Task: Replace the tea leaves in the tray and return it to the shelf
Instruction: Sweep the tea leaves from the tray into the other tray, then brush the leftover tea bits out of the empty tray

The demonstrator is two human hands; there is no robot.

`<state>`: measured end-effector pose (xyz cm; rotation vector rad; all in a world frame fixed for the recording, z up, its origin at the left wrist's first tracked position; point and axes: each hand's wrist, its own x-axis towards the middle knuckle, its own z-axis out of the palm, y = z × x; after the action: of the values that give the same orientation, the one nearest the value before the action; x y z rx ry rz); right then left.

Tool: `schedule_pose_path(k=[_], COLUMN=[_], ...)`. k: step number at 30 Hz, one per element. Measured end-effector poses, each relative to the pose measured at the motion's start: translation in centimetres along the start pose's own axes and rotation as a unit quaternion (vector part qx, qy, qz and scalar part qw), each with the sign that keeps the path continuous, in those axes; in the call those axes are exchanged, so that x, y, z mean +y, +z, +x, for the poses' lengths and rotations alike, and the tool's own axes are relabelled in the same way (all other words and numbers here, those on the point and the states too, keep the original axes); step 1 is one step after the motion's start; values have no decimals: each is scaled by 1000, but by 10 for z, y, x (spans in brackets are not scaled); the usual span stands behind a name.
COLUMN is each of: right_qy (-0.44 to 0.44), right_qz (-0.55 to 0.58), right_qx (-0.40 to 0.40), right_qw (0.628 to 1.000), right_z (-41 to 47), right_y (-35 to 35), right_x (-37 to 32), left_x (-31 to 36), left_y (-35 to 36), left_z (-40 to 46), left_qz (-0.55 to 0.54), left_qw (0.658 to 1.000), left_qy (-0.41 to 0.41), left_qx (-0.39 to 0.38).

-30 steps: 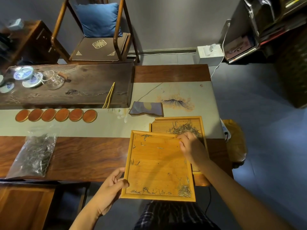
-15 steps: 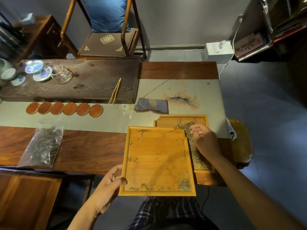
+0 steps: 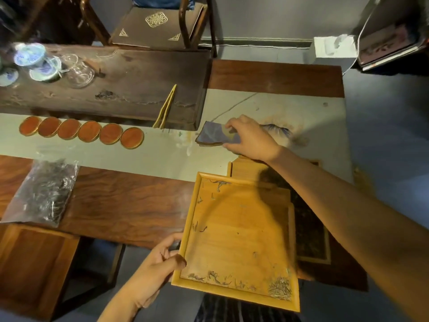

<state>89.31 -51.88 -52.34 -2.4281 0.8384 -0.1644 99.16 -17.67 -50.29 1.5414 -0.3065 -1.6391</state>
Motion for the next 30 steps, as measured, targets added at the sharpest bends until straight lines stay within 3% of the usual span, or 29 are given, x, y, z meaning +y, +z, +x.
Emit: schedule_pose_path(k=[5, 18, 23, 27, 30], right_qy=[-25, -72, -22, 4, 113], right_qz=[-126, -138, -24, 158, 180], right_qx=[-63, 20, 147, 277, 240], right_qw=[990, 988, 989, 948, 947], right_z=[26, 43, 21, -37, -98], right_y=[39, 44, 0, -40, -35], right_x=[9, 0, -17, -55, -94], left_x=[-4, -3, 4, 14, 23], left_y=[-7, -17, -15, -7, 4], left_z=[12, 21, 18, 11, 5], left_qz=[-14, -50, -32, -2, 22], left_qw=[1000, 999, 999, 999, 999], left_qy=[-16, -8, 6, 17, 36], left_qx=[-10, -10, -21, -28, -26])
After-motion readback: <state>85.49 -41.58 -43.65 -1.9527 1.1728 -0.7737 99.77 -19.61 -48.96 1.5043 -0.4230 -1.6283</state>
